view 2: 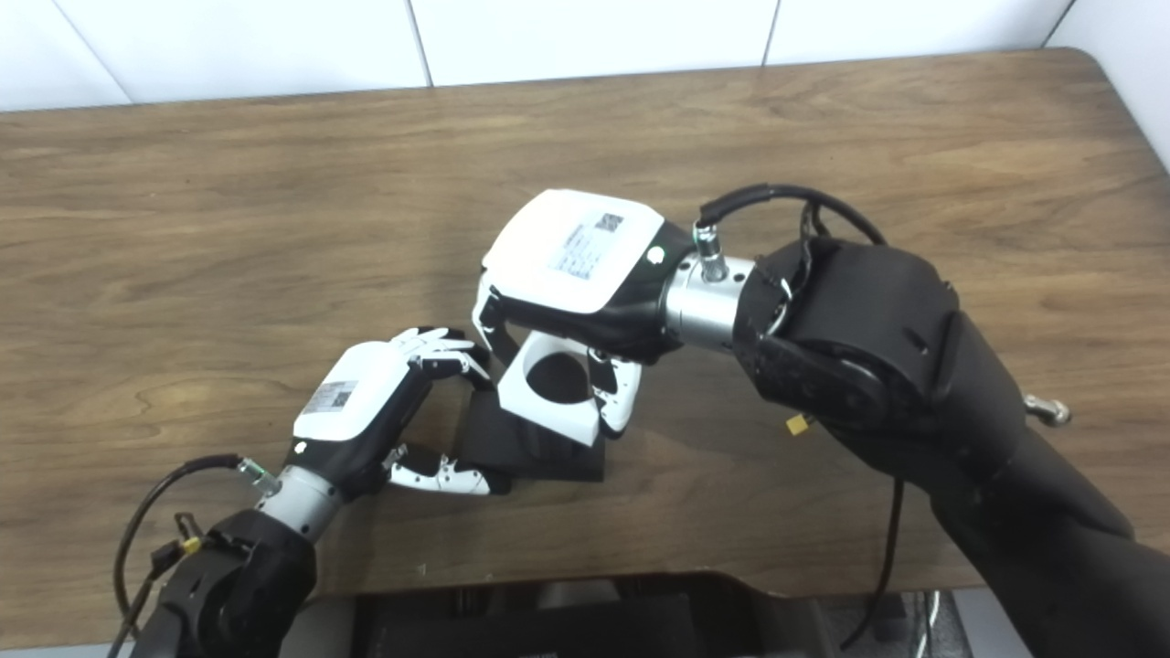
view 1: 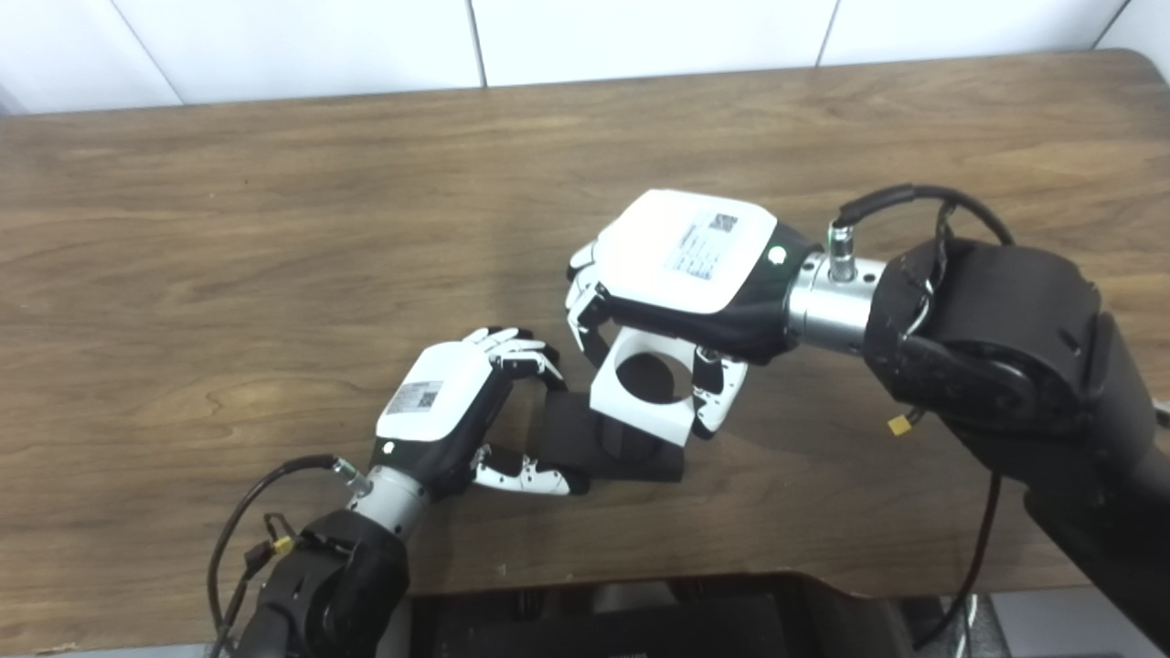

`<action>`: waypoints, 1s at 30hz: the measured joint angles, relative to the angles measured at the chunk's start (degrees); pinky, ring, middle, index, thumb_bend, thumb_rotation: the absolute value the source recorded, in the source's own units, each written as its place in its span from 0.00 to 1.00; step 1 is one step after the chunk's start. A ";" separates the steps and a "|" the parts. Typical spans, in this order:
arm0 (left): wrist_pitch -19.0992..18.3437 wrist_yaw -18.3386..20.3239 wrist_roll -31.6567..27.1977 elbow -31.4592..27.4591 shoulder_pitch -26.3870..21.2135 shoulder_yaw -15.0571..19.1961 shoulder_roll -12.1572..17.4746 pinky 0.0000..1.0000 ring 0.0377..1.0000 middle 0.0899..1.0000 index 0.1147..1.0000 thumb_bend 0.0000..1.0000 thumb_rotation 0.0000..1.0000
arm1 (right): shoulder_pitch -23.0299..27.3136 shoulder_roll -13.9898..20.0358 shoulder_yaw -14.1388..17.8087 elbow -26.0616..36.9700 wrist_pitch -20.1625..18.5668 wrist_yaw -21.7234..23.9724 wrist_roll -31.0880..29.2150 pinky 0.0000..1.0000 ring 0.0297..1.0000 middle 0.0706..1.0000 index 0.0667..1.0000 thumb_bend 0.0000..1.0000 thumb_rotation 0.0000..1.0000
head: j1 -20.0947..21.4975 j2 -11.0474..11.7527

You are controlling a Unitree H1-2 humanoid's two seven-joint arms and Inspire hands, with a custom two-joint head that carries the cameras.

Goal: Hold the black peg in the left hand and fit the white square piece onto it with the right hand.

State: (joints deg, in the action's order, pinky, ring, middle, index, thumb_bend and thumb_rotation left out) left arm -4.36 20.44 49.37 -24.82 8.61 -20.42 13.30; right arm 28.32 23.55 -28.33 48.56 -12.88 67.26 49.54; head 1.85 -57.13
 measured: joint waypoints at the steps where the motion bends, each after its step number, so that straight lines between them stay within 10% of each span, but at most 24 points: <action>1: -0.03 0.02 0.02 -0.02 0.00 0.00 -0.02 0.93 0.88 0.78 0.42 0.52 0.05 | -0.01 -0.11 0.05 -0.10 0.15 0.01 0.15 0.84 0.86 0.74 0.45 0.52 0.13 | 0.09 0.00; 30: -0.56 0.82 0.40 -0.17 -0.15 -0.06 -1.09 0.93 0.88 0.78 0.42 0.52 0.05 | -4.18 -3.83 1.32 -3.92 5.89 -0.36 2.50 0.85 0.86 0.73 0.45 0.52 0.13 | -0.44 0.00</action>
State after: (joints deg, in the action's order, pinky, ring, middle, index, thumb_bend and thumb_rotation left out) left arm -4.92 21.25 49.77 -24.98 8.47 -20.48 12.21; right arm 24.15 19.72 -27.01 44.64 -6.99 66.90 52.04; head 1.41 -57.13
